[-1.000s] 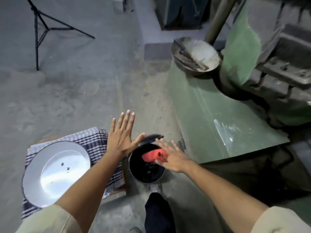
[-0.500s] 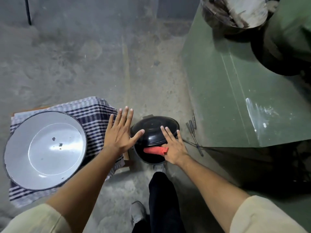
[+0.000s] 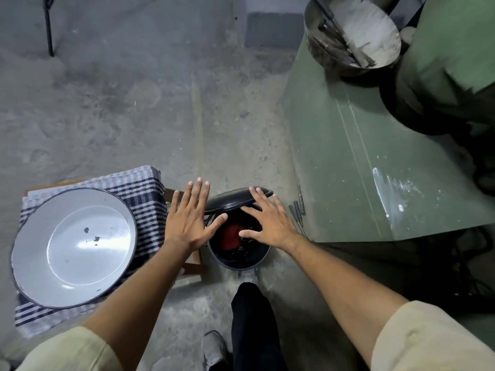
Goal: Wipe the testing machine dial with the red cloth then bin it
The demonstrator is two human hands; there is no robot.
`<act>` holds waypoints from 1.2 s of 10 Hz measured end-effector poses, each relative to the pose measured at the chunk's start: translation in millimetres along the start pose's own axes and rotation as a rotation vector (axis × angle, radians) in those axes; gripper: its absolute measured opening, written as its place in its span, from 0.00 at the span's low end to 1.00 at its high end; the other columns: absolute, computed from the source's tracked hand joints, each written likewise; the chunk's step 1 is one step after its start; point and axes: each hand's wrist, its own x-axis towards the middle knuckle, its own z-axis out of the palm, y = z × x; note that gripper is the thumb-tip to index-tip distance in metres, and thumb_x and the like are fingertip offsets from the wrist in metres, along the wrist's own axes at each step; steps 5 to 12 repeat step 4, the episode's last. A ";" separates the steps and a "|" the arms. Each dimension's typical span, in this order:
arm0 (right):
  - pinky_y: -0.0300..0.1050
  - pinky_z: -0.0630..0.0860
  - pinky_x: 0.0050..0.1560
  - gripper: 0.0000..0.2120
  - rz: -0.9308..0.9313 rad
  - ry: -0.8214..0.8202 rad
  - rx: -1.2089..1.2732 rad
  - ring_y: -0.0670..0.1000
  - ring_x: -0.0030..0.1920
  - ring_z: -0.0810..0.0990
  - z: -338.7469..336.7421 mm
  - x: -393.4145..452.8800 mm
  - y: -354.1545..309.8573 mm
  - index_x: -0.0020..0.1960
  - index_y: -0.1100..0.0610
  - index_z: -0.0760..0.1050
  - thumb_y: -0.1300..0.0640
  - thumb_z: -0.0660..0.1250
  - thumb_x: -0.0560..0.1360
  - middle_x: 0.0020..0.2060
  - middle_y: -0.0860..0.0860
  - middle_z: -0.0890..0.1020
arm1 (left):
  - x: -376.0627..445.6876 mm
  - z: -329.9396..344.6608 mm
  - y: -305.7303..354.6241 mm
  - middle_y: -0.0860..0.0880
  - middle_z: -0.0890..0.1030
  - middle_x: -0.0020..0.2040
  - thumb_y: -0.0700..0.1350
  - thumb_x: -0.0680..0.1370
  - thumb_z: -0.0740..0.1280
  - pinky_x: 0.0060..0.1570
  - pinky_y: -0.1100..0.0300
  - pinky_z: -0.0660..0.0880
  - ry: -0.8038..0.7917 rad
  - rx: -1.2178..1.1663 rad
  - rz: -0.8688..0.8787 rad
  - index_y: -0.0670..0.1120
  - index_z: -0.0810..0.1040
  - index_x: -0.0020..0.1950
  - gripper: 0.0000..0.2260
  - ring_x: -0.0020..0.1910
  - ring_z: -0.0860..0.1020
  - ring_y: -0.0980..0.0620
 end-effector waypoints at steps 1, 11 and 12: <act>0.65 0.41 0.85 0.41 0.025 0.047 0.034 0.49 0.87 0.39 -17.3 -5.1 -0.5 0.84 0.44 0.62 0.25 0.62 0.77 0.88 0.50 0.42 | -3.1 -12.0 3.8 0.50 0.38 0.89 0.78 0.77 0.38 0.87 0.44 0.37 0.029 0.012 0.006 0.52 0.38 0.89 0.47 0.89 0.38 0.49; 0.62 0.37 0.85 0.51 0.172 0.276 0.019 0.48 0.86 0.36 -144.0 -51.8 -22.4 0.88 0.46 0.40 0.23 0.58 0.77 0.87 0.47 0.37 | -18.2 -135.3 27.8 0.50 0.39 0.89 0.79 0.77 0.37 0.87 0.44 0.37 0.266 0.029 0.070 0.52 0.37 0.89 0.47 0.88 0.38 0.49; 0.62 0.37 0.85 0.51 0.172 0.276 0.019 0.48 0.86 0.36 -144.0 -51.8 -22.4 0.88 0.46 0.40 0.23 0.58 0.77 0.87 0.47 0.37 | -18.2 -135.3 27.8 0.50 0.39 0.89 0.79 0.77 0.37 0.87 0.44 0.37 0.266 0.029 0.070 0.52 0.37 0.89 0.47 0.88 0.38 0.49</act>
